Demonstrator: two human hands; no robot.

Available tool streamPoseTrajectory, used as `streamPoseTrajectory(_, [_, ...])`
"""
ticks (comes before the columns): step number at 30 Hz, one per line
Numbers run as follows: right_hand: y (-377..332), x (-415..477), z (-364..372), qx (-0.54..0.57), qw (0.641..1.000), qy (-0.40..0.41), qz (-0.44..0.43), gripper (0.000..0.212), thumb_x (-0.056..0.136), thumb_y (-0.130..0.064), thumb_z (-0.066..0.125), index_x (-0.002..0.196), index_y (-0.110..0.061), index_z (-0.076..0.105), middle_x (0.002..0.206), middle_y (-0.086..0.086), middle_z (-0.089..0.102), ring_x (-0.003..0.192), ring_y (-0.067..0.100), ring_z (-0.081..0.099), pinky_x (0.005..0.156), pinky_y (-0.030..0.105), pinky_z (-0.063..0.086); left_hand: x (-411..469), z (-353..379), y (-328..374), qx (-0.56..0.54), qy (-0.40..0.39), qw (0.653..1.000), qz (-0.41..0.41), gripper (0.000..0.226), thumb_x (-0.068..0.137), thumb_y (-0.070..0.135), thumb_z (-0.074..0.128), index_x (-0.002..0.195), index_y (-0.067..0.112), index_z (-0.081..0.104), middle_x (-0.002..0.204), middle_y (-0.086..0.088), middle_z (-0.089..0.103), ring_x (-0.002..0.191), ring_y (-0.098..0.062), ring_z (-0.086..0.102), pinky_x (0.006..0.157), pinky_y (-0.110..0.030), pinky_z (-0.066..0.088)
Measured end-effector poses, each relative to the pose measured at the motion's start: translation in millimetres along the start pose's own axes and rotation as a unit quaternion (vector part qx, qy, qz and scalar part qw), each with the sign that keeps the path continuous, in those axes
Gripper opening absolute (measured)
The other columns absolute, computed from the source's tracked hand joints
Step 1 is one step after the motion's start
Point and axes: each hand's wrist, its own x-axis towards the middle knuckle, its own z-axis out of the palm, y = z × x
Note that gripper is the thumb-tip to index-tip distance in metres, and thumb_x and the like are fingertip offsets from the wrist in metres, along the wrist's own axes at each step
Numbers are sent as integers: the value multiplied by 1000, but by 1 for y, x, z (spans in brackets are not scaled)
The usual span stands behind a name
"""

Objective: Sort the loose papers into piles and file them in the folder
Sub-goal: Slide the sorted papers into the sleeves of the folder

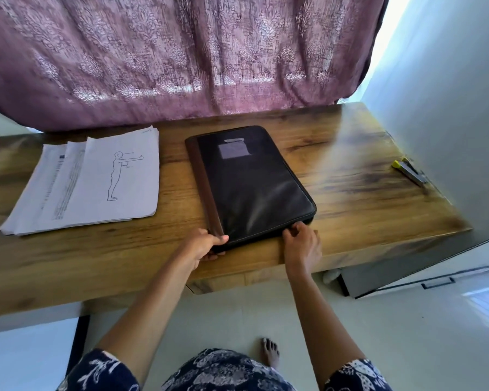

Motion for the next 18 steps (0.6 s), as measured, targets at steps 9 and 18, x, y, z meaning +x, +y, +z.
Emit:
streamPoseTrajectory(9, [16,11,3,-27,999,29,-34,13,82,-32,67,92,-25,72,125,-1,49,122,23,35,111,43,16,15,40,37,595,117,708,361,76,82,62,60,145,29,31,153,-4,30,141,-26,28,109,-52,31])
streamPoseTrajectory(18, [30,43,-9,-17,998,61,-14,16,82,-34,65,91,-24,72,113,-4,59,112,22,42,102,41,22,67,69,22,636,-57,617,459,55,94,61,5,148,50,5,161,12,5,149,-16,-2,118,-49,-1])
